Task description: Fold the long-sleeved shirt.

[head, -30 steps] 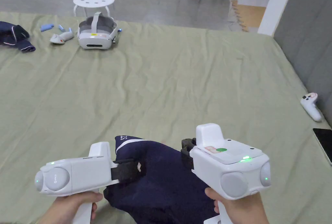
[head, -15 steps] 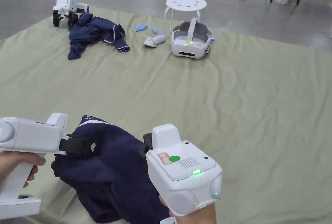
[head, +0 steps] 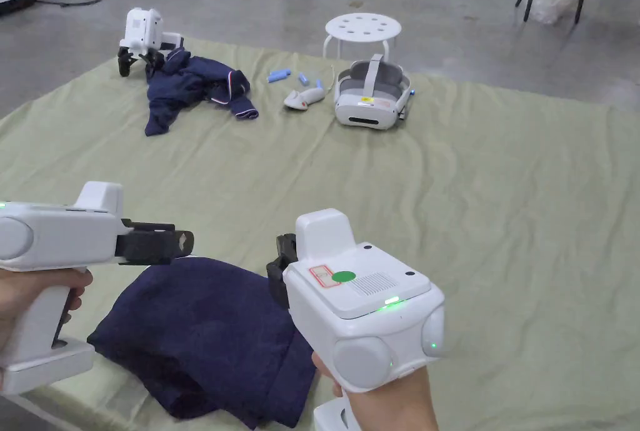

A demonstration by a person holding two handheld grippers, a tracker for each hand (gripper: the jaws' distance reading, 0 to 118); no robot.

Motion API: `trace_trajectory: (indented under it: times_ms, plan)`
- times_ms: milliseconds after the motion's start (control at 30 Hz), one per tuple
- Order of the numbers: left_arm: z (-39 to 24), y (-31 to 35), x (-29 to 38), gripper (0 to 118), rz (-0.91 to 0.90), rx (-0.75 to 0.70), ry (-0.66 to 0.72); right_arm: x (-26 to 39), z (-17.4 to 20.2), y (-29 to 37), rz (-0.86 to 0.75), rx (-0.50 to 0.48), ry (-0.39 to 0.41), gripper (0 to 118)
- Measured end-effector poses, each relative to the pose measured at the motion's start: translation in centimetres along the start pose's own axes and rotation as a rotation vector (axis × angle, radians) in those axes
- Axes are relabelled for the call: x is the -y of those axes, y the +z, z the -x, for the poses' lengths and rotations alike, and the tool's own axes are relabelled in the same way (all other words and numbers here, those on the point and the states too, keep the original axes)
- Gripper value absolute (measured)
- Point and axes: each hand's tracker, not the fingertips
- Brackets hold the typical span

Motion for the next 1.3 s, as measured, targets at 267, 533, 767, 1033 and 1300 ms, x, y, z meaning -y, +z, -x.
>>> trace_trajectory:
  times_ms: [267, 533, 767, 1033, 1300]
  plan:
    - [-19.4, 5.6, -2.5, 4, -0.408, 0.052, -0.178, -3.1, -7.5, 16.0, -0.221, 0.215, 0.010, 2]
    - [-36.9, 4.3, 3.4, 4, -0.679, -0.058, -0.282, -0.3, -15.4, 28.8, -0.356, 0.576, 0.001, 2]
    - [-42.3, -0.2, 9.0, 4, -0.650, -0.064, -0.277, 5.4, -18.6, 33.8, -0.371, 0.721, 0.003, 2]
    - [-42.2, -0.9, 13.8, 4, -0.617, -0.100, -0.283, 11.8, -19.5, 35.4, -0.324, 0.812, 0.031, 2]
    - [-41.5, -1.3, 14.5, 4, -0.613, -0.128, -0.272, 13.7, -20.5, 35.3, -0.269, 0.839, 0.007, 2]
